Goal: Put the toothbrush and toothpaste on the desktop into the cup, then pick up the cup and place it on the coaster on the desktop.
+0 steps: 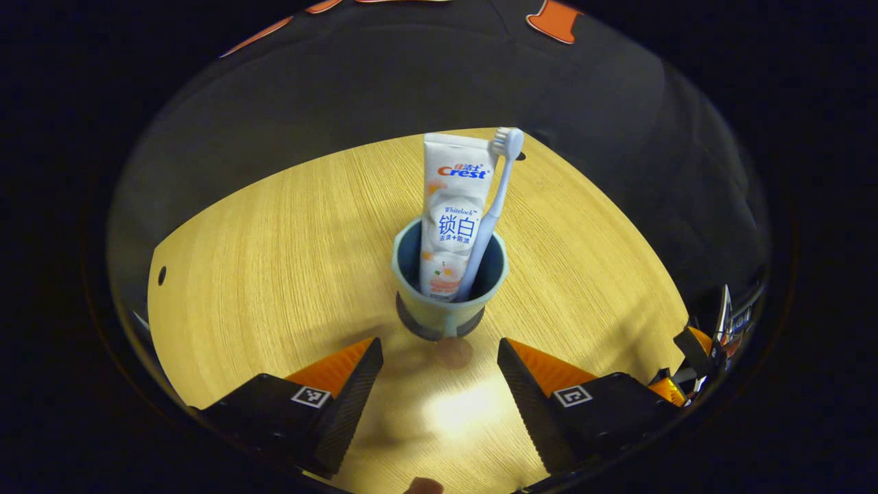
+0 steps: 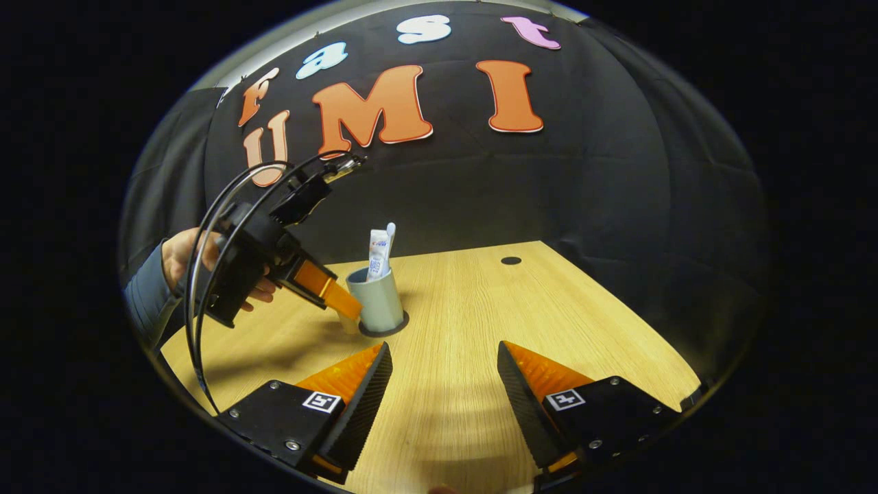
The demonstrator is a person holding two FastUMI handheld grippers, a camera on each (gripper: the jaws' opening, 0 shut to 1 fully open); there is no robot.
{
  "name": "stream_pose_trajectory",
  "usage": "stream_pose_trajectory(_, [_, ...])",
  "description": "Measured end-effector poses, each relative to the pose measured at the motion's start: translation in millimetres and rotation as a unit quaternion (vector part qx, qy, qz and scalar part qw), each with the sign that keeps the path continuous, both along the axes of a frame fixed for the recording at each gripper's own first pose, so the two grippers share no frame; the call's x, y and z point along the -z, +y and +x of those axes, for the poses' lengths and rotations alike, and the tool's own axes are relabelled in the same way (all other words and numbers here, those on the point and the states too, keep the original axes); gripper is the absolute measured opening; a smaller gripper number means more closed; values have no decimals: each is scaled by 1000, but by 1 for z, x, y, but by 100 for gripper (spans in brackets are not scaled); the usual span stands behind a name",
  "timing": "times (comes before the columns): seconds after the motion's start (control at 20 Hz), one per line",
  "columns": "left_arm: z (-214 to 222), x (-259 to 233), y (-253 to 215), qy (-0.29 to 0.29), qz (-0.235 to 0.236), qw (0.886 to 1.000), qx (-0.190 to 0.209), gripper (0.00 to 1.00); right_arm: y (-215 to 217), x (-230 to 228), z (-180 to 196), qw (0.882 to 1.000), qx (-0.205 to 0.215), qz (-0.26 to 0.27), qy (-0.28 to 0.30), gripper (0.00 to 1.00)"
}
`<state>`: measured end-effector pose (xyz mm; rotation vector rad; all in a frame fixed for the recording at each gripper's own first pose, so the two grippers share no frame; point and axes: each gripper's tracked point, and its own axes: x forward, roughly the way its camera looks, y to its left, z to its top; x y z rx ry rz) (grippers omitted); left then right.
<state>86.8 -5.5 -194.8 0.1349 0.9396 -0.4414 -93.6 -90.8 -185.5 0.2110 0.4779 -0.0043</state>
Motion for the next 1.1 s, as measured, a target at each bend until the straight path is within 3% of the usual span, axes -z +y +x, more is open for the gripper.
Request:
stream_pose_trajectory(0.3, [-4, -62, 64, -107, 2, 994, -37, 100, 21, -48, 44, 998, -4, -30, -47, 93])
stream_pose_trajectory(0.6, [-12, -107, 132, -200, 14, 975, -92, 100, 56, -108, 88, 989, -38, -90, -111, 93])
stream_pose_trajectory(0.85, [-15, -154, 194, -301, 28, 941, -153, 100, 89, -157, 119, 981, -37, -99, -162, 93])
stream_pose_trajectory(1.1, [-33, -185, 218, -375, -1, 911, -173, 100, 120, -181, 133, 974, -22, -88, -208, 94])
